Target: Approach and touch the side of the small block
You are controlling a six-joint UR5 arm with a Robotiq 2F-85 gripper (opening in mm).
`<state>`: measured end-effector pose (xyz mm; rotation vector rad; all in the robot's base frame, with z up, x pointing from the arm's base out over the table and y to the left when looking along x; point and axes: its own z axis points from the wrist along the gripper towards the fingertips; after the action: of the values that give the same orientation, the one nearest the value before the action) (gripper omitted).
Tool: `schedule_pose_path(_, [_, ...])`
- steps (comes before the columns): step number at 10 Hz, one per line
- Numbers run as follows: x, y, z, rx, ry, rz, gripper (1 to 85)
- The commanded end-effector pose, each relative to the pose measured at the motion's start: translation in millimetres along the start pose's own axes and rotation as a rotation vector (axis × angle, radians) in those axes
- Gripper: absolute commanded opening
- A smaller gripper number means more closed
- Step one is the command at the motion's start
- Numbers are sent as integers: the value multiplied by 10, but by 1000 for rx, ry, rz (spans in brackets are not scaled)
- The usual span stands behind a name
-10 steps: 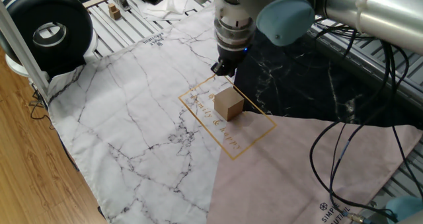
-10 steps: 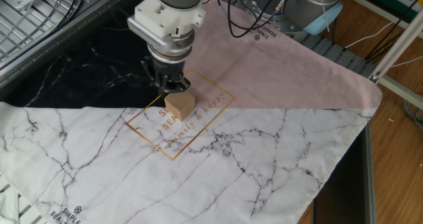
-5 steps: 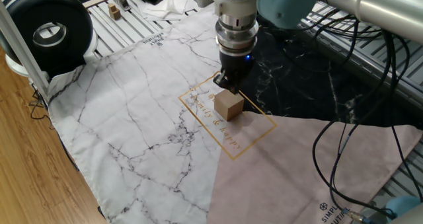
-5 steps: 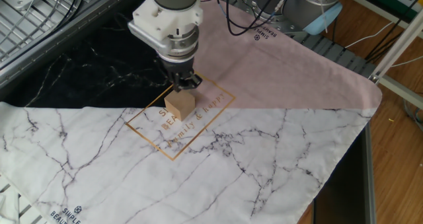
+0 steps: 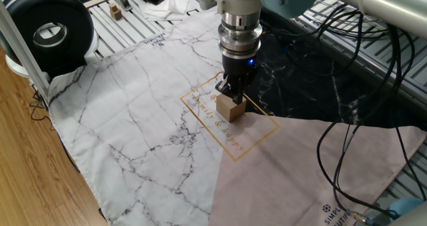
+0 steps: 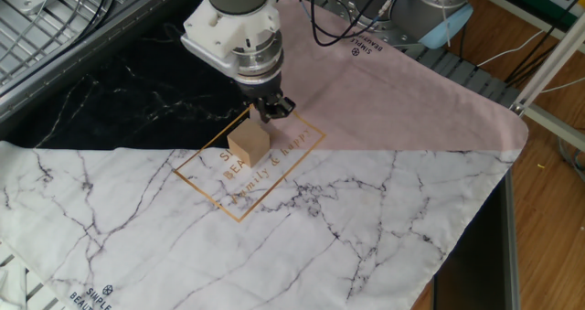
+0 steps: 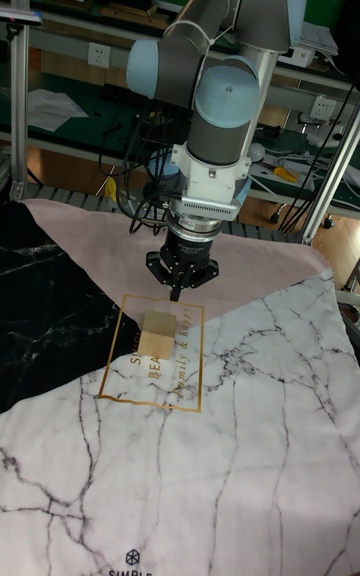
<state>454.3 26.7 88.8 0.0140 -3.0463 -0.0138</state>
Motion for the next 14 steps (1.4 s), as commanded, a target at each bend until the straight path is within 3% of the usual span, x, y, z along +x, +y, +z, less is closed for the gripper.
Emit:
schedule_pose_path(1, [-109,-10,-15,2,-43,-2,10])
schedule_pose_path(4, [66,74,-15,-31,24,-20,10])
schedule_pose_path(5, [217,169,-28,-69,82,-38,10])
schedule_pose_path(6, [272,286,-44,-113,104,-16,10])
schedule_pose_path(7, [224,220,-32,-87,86,4,10])
schedule_pose_path(9, [142,47,220,-7,74,28,10])
schedule_pose_path(13, [203,29,320,-2,109,-12,10])
schedule_pose_path(14, [185,-49,324,25,104,-18,10])
